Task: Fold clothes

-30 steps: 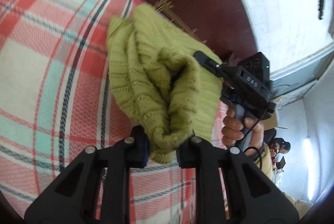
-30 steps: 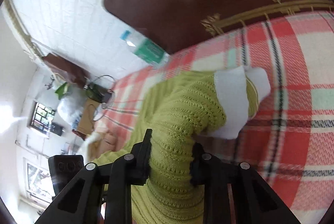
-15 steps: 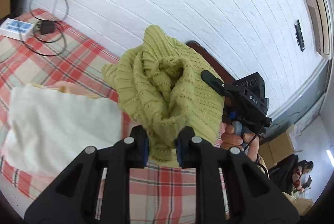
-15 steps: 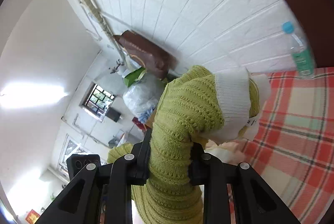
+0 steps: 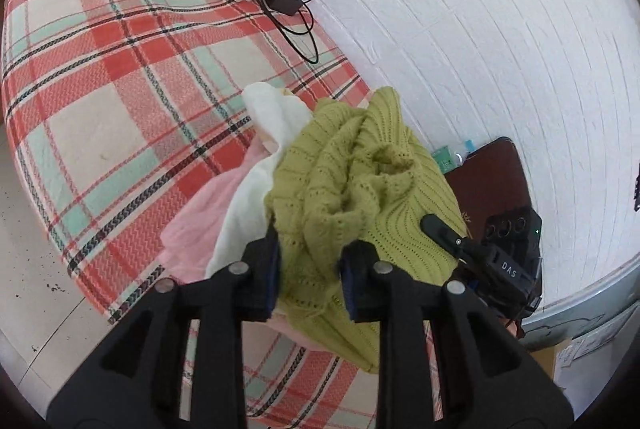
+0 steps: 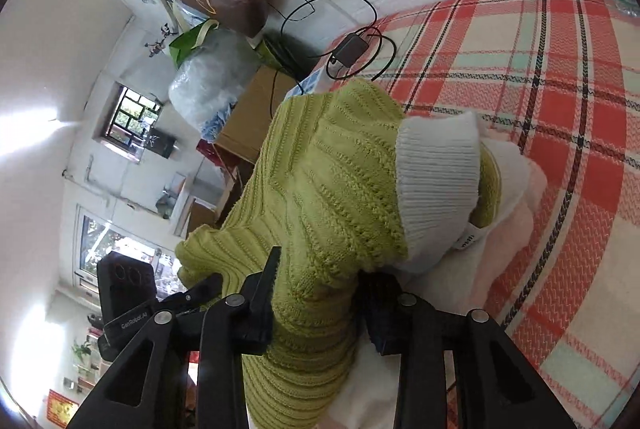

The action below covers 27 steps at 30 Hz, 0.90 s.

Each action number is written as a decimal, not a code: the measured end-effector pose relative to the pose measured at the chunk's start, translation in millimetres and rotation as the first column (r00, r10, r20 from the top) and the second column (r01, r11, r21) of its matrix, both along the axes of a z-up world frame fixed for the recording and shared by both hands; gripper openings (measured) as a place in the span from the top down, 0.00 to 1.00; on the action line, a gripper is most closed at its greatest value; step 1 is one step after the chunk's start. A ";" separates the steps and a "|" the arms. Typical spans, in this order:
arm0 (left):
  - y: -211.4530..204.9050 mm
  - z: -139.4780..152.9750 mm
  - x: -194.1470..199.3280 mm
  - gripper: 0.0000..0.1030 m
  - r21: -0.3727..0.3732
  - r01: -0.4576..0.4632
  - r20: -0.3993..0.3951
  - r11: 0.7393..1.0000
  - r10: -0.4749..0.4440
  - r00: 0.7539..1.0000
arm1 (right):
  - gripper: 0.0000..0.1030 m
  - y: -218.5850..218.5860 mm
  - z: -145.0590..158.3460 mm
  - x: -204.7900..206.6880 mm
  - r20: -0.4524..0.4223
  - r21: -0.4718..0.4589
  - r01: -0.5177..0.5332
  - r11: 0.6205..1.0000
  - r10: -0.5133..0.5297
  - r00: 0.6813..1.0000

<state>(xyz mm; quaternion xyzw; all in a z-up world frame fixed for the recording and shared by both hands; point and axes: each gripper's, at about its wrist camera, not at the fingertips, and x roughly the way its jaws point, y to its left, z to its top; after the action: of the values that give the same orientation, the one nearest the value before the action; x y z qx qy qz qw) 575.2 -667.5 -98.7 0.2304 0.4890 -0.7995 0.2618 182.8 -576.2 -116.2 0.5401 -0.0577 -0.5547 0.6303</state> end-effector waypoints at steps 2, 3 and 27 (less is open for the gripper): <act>4.4 6.5 2.3 0.47 -0.033 -0.039 0.014 0.999 0.040 0.999 | 0.54 5.8 7.3 2.0 -0.067 0.020 -0.008 1.000 0.009 0.998; 7.7 7.8 5.3 0.43 -0.057 -0.061 0.019 0.997 0.062 0.998 | 0.53 10.5 14.4 4.4 -0.117 0.018 -0.015 1.000 0.017 0.993; 149.1 36.5 -32.0 0.02 -0.485 -0.044 0.213 0.873 0.166 0.963 | 0.16 120.2 75.9 102.1 -0.699 -0.097 -0.199 0.975 0.075 0.711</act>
<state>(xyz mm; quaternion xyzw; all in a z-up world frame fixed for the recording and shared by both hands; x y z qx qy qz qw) 543.2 -518.5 -62.2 0.2299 0.2527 -0.8443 0.4128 284.9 -456.0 -40.3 0.2427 0.1762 -0.6606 0.6883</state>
